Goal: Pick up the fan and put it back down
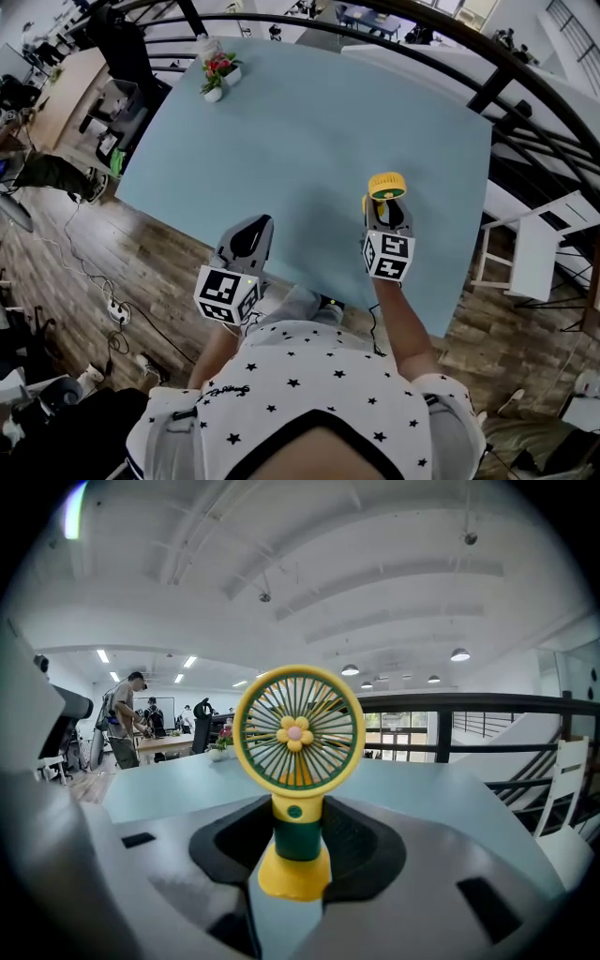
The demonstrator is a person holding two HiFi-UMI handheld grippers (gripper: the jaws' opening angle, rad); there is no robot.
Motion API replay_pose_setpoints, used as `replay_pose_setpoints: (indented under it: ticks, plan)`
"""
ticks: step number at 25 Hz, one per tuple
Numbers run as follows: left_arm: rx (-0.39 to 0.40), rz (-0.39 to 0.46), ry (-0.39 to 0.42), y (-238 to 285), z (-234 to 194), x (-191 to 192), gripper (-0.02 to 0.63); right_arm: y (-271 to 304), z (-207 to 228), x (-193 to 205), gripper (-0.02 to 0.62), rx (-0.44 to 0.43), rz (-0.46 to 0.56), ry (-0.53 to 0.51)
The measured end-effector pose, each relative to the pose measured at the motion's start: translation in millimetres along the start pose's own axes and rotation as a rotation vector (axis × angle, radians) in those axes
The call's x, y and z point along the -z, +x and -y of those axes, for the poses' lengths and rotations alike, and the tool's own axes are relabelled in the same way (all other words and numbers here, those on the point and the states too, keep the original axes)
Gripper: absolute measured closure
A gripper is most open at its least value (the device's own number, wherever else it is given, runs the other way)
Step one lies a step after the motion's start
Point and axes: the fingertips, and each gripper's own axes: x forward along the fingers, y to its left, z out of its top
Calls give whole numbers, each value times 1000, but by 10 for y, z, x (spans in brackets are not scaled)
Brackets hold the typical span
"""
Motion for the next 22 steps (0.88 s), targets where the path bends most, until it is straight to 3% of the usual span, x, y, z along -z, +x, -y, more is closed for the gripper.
replay_pose_setpoints:
  ticks: [22]
  plan:
    - [-20, -30, -12, -30, -83, 71, 577, 227, 131, 540, 437, 62, -126, -26]
